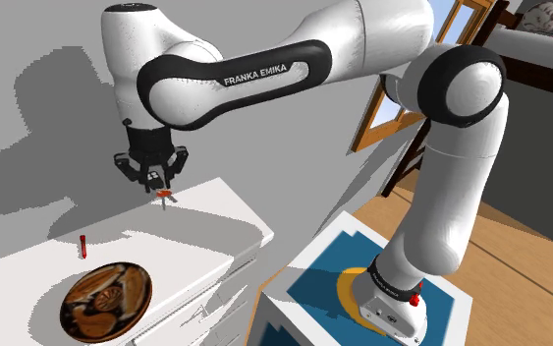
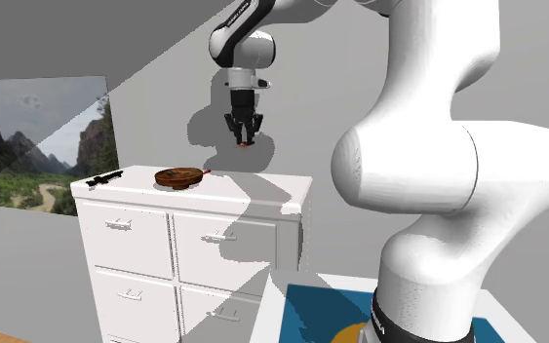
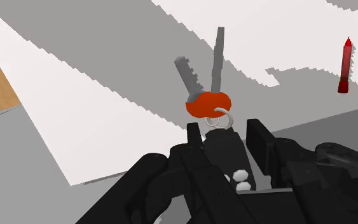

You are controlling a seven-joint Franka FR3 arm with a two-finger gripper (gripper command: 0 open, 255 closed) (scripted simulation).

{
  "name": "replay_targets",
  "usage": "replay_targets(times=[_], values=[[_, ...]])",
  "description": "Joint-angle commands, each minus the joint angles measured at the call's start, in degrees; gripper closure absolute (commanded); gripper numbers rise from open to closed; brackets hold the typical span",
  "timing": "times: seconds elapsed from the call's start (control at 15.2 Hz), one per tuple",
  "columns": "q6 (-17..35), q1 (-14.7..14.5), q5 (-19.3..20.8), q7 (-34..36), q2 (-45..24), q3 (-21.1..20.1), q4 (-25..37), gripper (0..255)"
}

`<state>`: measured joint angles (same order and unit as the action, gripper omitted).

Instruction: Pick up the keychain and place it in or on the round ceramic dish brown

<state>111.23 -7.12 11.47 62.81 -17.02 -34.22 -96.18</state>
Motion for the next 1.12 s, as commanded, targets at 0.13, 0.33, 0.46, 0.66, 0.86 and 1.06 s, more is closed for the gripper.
replay_targets(times=[0.13,0.33,0.46,0.66,0.86,1.06], values=[[-0.4,-3.9,1.2,5.5,-1.2,-1.4,1.1,255],[-1.1,-7.1,2.2,9.5,-2.5,-2.2,2.6,255],[-1.8,-9.3,3.0,12.2,-3.6,-2.7,3.9,255],[-3.0,-13.0,4.5,16.2,-5.6,-3.3,6.6,255],[-4.6,-17.0,6.0,20.1,-8.2,-3.6,10.1,255],[-3.7,-18.1,6.7,21.3,-9.2,-3.5,9.9,255]])
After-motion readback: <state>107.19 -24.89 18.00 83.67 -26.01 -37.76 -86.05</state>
